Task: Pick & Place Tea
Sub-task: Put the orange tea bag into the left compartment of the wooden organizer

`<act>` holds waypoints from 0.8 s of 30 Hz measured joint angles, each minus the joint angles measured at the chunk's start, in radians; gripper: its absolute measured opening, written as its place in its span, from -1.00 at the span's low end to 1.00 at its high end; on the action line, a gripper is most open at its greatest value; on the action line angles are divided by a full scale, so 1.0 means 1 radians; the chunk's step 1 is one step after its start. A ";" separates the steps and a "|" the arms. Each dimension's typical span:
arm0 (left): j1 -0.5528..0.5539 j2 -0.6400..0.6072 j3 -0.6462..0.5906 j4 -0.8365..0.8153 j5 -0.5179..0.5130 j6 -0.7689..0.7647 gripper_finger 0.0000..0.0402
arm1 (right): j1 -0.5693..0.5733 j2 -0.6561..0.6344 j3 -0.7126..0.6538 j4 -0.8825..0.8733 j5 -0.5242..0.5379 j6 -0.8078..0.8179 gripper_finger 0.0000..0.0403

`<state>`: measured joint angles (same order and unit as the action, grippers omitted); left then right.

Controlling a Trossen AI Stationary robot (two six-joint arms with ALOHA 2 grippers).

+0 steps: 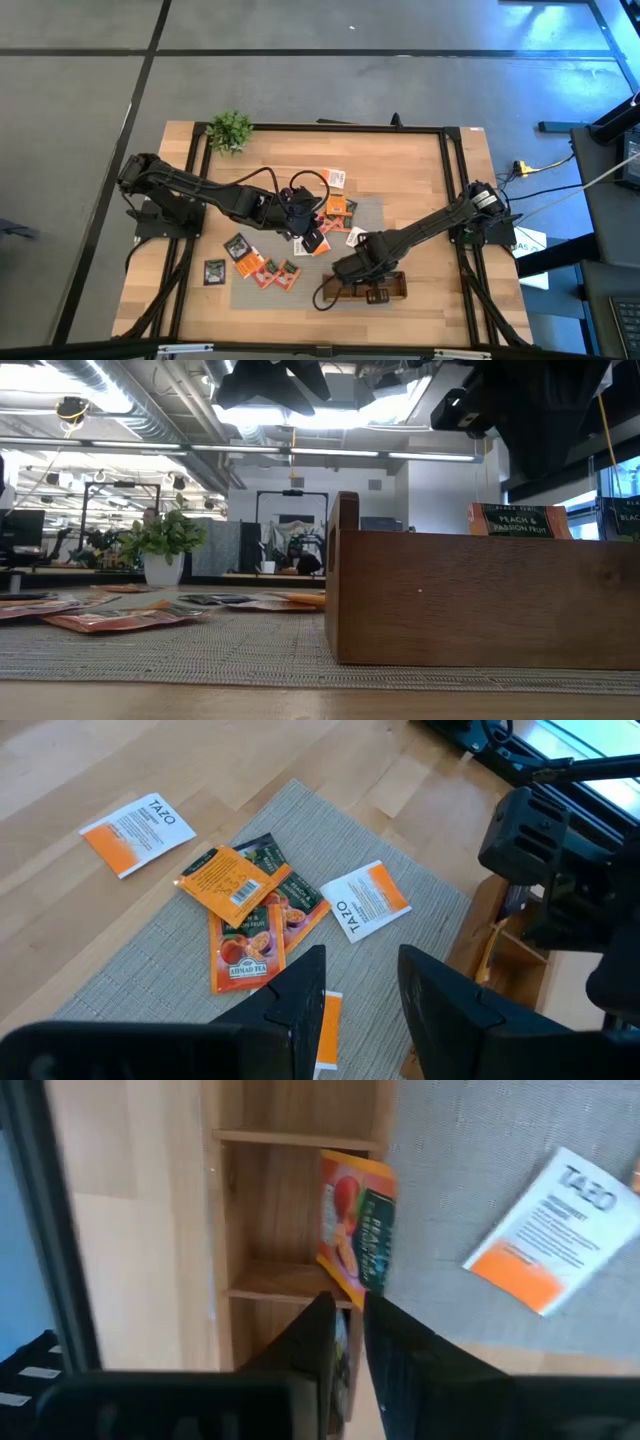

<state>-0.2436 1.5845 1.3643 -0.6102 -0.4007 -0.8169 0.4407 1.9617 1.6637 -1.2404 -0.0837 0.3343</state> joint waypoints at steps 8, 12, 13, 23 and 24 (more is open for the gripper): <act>0.000 0.000 0.000 0.000 0.000 -0.009 -0.39 | -0.010 -0.091 0.027 -0.057 0.068 0.016 -0.65; 0.000 0.006 0.000 0.002 0.000 -0.035 -0.39 | -0.013 -0.201 -0.010 -0.069 0.042 0.051 -0.71; -0.001 0.009 0.000 0.000 0.000 -0.035 -0.39 | -0.015 -0.232 -0.029 -0.060 0.044 0.063 -0.72; 0.018 0.120 -0.001 0.071 0.031 -0.005 -0.39 | -0.100 -0.541 -0.416 0.333 0.056 0.166 -0.78; 0.028 0.132 -0.001 0.091 0.062 0.000 -0.39 | -0.111 -0.554 -0.448 0.371 0.056 0.182 -0.78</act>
<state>-0.2157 1.7167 1.3636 -0.5195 -0.3387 -0.8165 0.3301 1.4075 1.2156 -0.8694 -0.0277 0.5160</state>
